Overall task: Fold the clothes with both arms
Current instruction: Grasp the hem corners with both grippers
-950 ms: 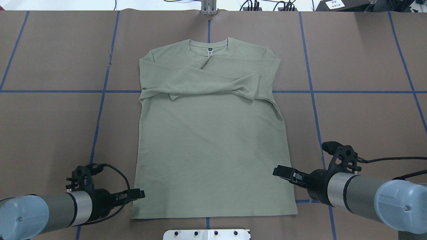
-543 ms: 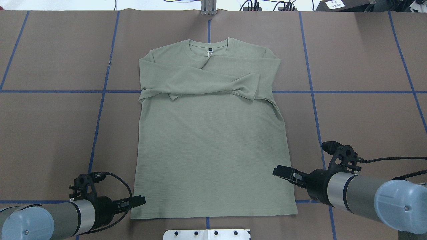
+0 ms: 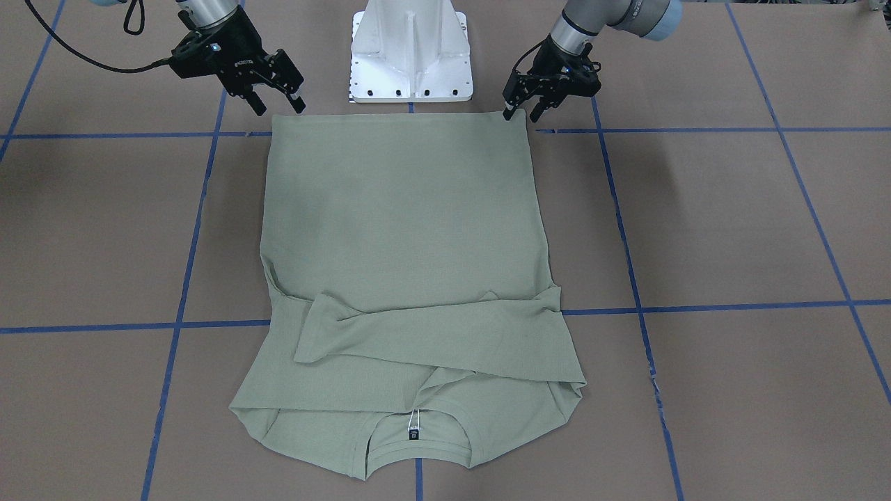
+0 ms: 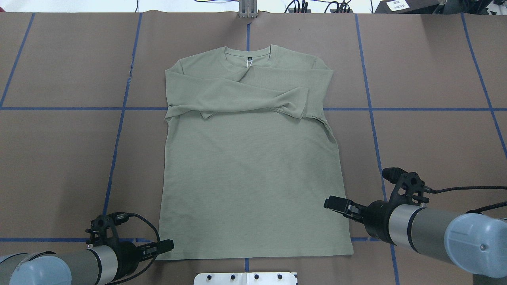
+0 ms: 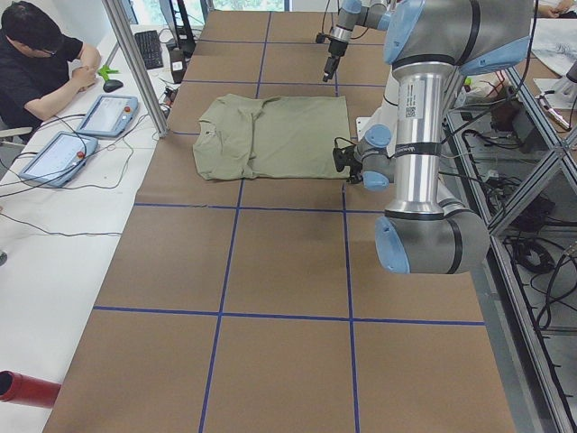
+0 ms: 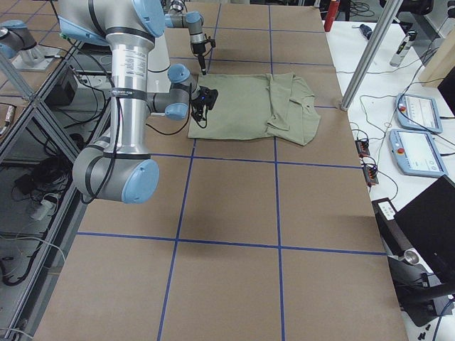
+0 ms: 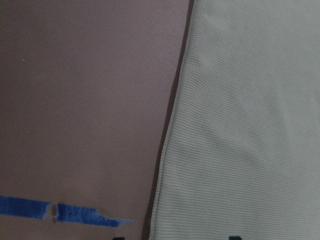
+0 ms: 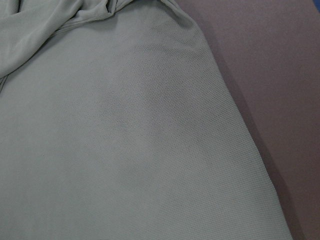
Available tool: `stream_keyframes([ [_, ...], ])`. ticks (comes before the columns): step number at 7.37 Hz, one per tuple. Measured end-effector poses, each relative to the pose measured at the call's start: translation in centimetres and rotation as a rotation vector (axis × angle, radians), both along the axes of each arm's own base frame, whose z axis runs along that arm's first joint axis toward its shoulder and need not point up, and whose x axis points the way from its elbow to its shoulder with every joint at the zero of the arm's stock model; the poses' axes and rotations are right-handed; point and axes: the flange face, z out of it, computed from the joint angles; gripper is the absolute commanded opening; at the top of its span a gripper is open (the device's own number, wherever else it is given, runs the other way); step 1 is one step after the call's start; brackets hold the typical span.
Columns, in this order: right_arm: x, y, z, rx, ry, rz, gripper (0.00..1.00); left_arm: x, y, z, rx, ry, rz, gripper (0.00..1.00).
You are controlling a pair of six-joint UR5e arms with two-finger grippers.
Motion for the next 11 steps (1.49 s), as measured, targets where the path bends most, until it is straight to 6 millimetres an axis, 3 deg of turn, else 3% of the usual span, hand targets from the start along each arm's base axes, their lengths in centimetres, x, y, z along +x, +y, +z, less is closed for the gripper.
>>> stream_keyframes([
  [6, -0.05, -0.02, -0.13, 0.001, -0.003, 0.001, 1.00, 0.42, 0.61, -0.30, -0.001, 0.006, 0.013, 0.68],
  [7, -0.05, -0.01, -0.13, 0.001, -0.003, 0.000, 1.00, 0.48, 0.79, -0.28, -0.001, 0.005, 0.017, 0.63],
  [8, -0.05, -0.02, -0.15, 0.001, -0.003, 0.000, 1.00, 0.53, 0.93, -0.27, -0.001, 0.005, 0.020, 0.53],
  [11, -0.08, -0.02, -0.22, 0.001, -0.005, 0.000, 1.00, 0.57, 0.97, -0.21, -0.001, 0.000, 0.021, 0.00],
])
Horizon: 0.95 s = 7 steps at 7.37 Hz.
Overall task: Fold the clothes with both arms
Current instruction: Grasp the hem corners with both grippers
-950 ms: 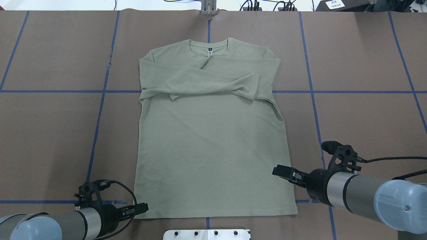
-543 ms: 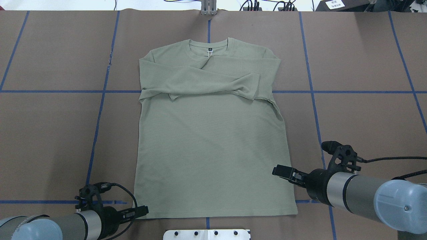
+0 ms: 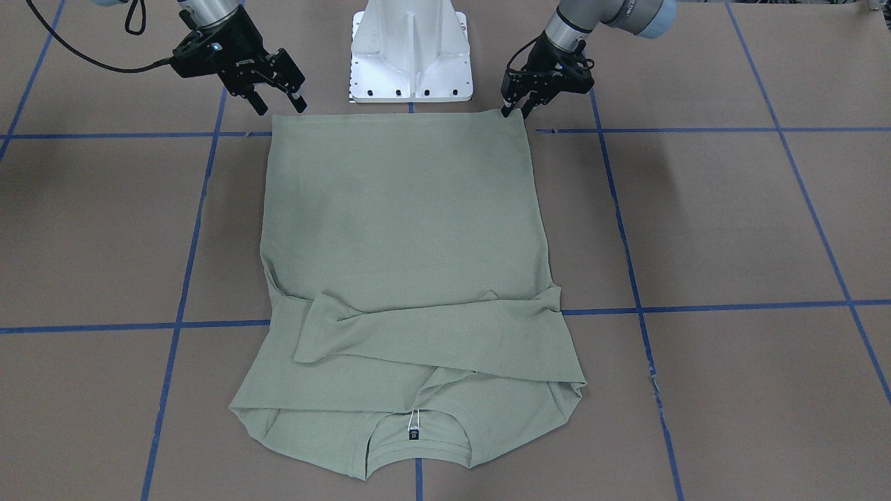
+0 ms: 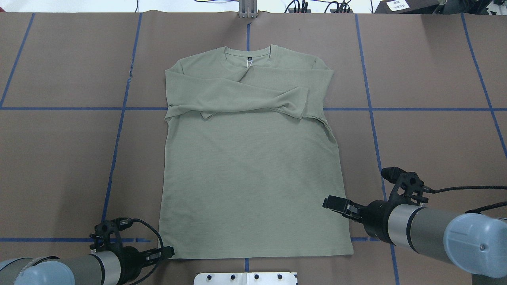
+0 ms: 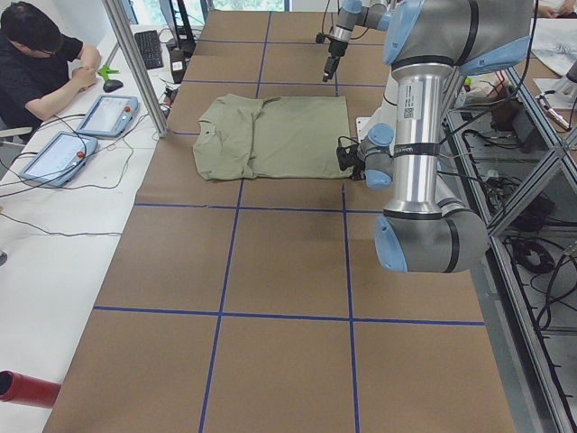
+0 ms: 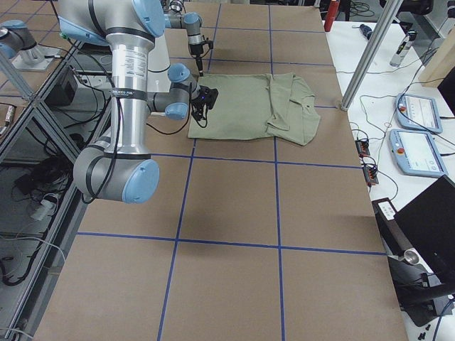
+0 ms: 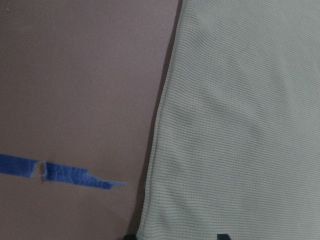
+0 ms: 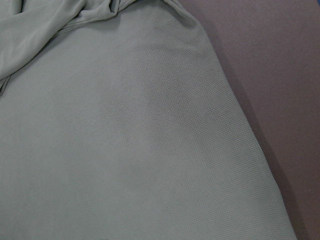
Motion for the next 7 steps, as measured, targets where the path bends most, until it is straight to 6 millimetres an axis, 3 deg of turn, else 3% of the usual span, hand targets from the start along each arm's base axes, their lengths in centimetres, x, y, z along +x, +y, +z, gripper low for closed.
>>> stream_keyframes([
  [4, 0.0, 0.0, 1.2, -0.006, 0.027, 0.000, 1.00, -0.5, -0.2, -0.6, 0.005, 0.010, -0.001, 0.00],
  [7, 0.8, 0.3, 4.3, -0.079, 0.081, 0.027, 0.97, -3.2, -0.5, -3.7, 0.005, 0.060, 0.014, 0.00],
])
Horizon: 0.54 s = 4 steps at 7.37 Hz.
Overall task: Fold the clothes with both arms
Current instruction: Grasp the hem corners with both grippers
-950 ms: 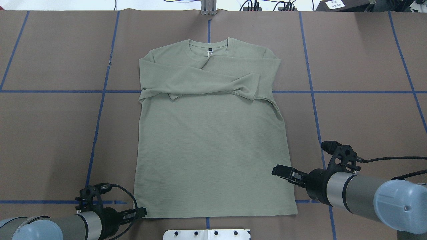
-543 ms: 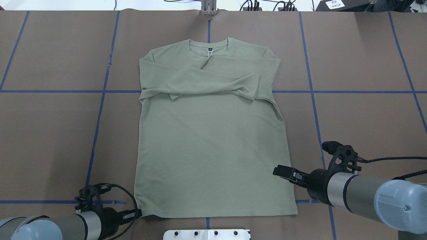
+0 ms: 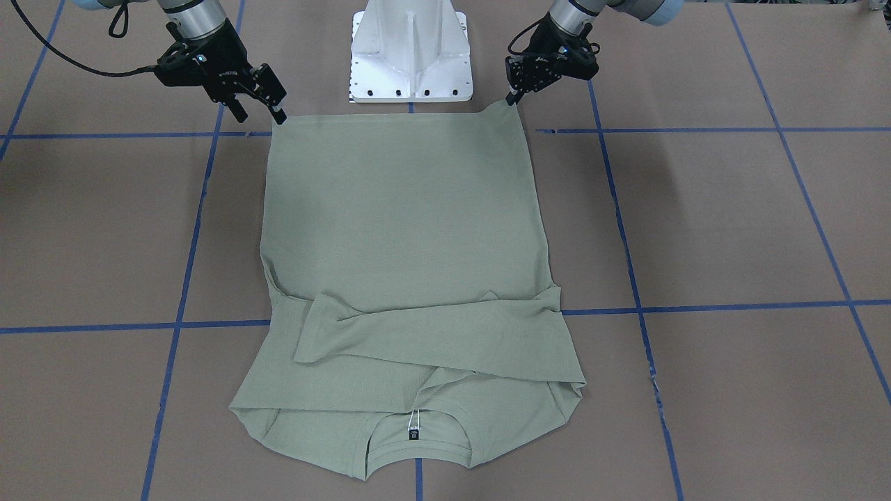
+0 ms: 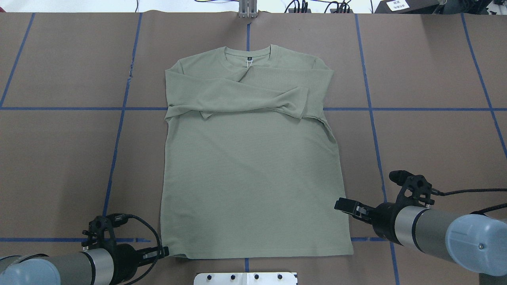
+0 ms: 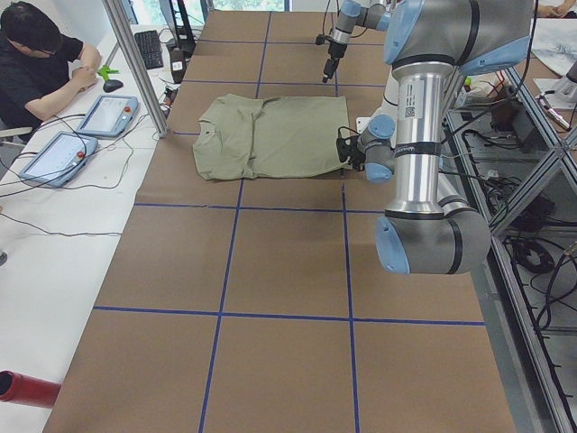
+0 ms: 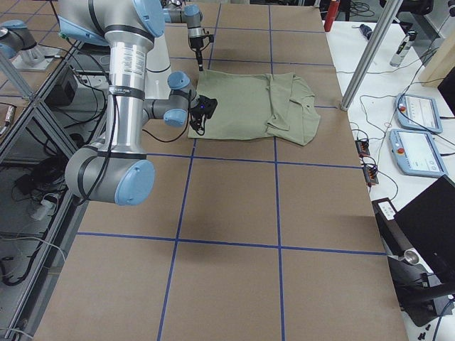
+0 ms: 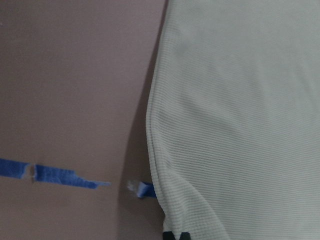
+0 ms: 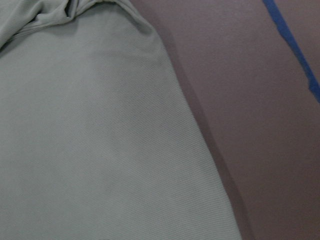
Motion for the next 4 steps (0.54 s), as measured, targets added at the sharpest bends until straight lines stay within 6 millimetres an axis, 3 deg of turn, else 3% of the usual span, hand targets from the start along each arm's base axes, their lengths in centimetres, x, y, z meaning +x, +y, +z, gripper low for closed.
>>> stream_keyframes([
  [2, -0.7, 1.3, 1.1, -0.116, -0.010, 0.070, 0.89, -1.6, -0.6, -2.2, -0.001, 0.043, -0.007, 0.00],
  [4, -2.8, 4.2, 1.8, -0.164, -0.025, 0.143, 0.87, -3.3, -1.2, -4.2, 0.001, 0.087, -0.026, 0.00],
])
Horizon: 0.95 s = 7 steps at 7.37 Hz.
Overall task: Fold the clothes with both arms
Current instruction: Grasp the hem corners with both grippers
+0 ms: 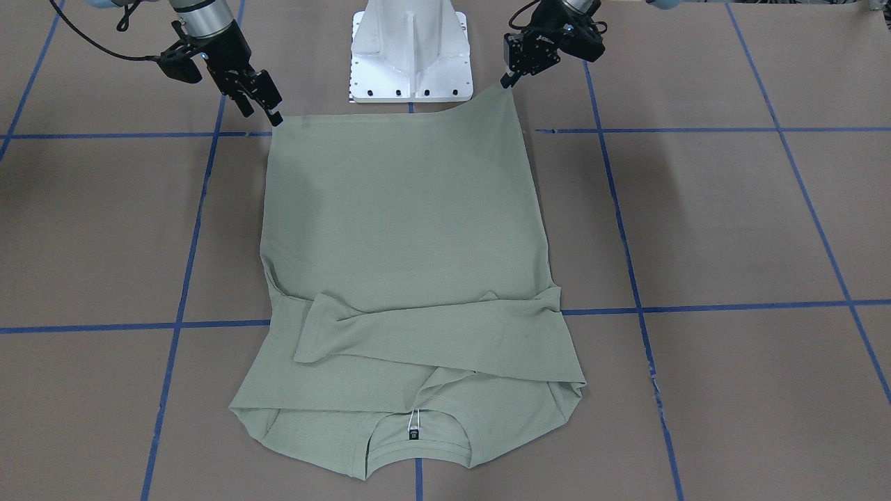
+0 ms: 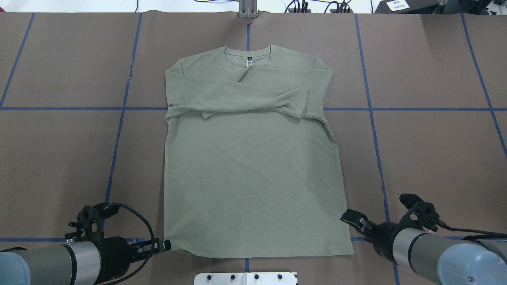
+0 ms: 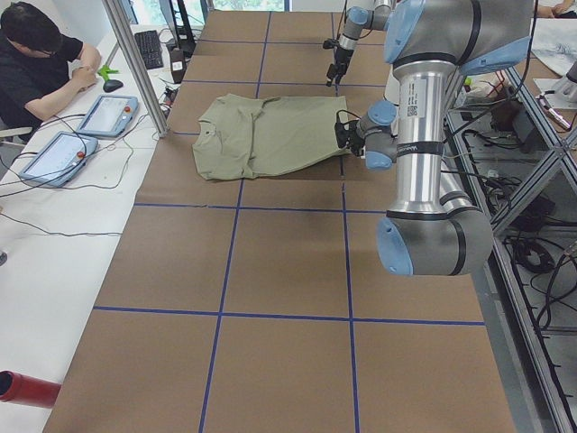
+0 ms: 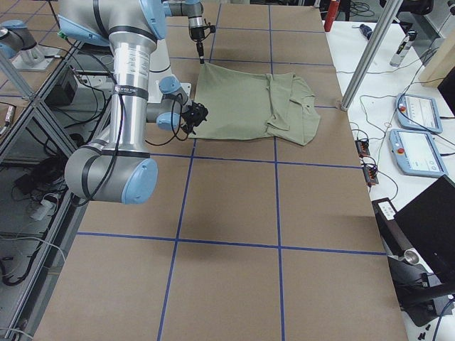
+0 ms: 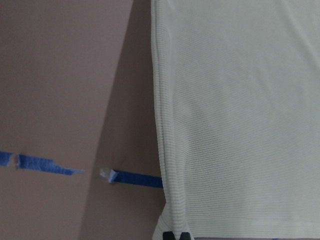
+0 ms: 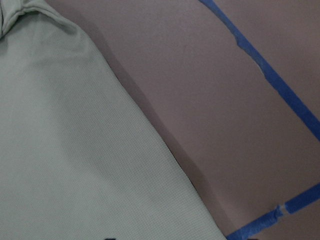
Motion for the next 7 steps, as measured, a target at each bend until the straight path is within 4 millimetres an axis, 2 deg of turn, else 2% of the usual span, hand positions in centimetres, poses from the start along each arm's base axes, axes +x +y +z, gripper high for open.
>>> stream_keyframes([
  [2, -1.7, 2.1, 1.5, 0.009, 0.023, 0.015, 0.87, -0.4, -0.2, -0.4, -0.001, 0.011, -0.010, 0.00],
  [4, -2.6, 3.1, 2.4, 0.024, 0.038, 0.010, 0.85, -0.5, -0.3, -0.6, -0.002, 0.014, -0.015, 0.00],
  [6, -3.1, 3.8, 2.8, 0.040, 0.046, 0.012, 0.78, -0.5, -0.3, -0.6, -0.003, 0.016, -0.016, 0.00],
  [7, -3.3, 3.9, 2.8, 0.045, 0.047, 0.014, 0.70, -0.5, -0.3, -0.7, -0.003, 0.017, -0.016, 0.00],
])
